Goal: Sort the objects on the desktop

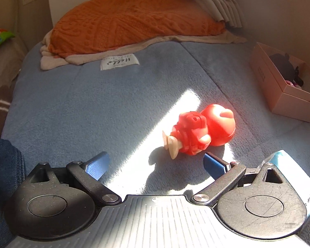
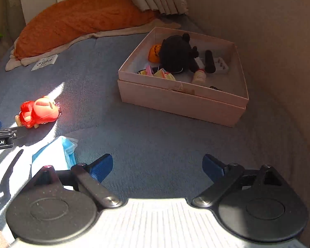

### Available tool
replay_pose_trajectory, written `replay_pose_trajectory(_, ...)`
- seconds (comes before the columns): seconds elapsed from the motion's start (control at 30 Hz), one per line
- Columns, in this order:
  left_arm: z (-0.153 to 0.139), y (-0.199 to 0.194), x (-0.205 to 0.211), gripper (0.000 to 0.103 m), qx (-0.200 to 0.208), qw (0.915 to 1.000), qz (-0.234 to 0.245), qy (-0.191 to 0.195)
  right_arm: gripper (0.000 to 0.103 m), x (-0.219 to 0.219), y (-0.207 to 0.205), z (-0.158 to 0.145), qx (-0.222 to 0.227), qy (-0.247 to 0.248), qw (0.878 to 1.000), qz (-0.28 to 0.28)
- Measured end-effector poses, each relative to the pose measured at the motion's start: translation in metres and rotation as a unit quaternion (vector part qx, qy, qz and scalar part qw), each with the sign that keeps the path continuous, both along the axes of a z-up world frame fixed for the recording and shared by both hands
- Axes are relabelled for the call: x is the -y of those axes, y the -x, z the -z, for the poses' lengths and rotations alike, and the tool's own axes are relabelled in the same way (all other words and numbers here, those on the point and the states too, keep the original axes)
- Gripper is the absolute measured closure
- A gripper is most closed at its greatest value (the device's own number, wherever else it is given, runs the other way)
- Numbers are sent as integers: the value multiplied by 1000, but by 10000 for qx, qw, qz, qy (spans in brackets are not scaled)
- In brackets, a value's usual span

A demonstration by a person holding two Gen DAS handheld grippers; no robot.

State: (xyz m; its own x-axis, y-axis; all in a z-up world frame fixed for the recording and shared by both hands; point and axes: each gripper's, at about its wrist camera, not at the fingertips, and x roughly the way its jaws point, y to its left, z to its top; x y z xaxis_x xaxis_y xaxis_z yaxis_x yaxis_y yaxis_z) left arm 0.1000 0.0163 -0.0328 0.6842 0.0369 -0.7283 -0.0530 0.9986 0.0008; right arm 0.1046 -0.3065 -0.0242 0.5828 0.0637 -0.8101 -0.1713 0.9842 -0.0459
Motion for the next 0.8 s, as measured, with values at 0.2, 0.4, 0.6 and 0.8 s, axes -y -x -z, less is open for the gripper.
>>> replay_pose_trajectory(0.2, 0, -7, 23, 3, 108, 9972, 333, -661, 7, 11, -8, 12, -553, -344, 9976, 232)
replay_pose_trajectory(0.4, 1, -25, 47, 3, 109, 9892, 838, -1199, 4, 14, -6, 8, -534, -404, 9973, 309)
replay_pose_trajectory(0.6, 7, -42, 49, 3, -9, 9854, 859, -1472, 4, 10, -6, 13, -604, -295, 9976, 183)
replay_pose_trajectory(0.8, -4, -53, 28, 2, 250, 9864, 396, -1575, 3, 5, -6, 20, -716, -196, 9972, 119)
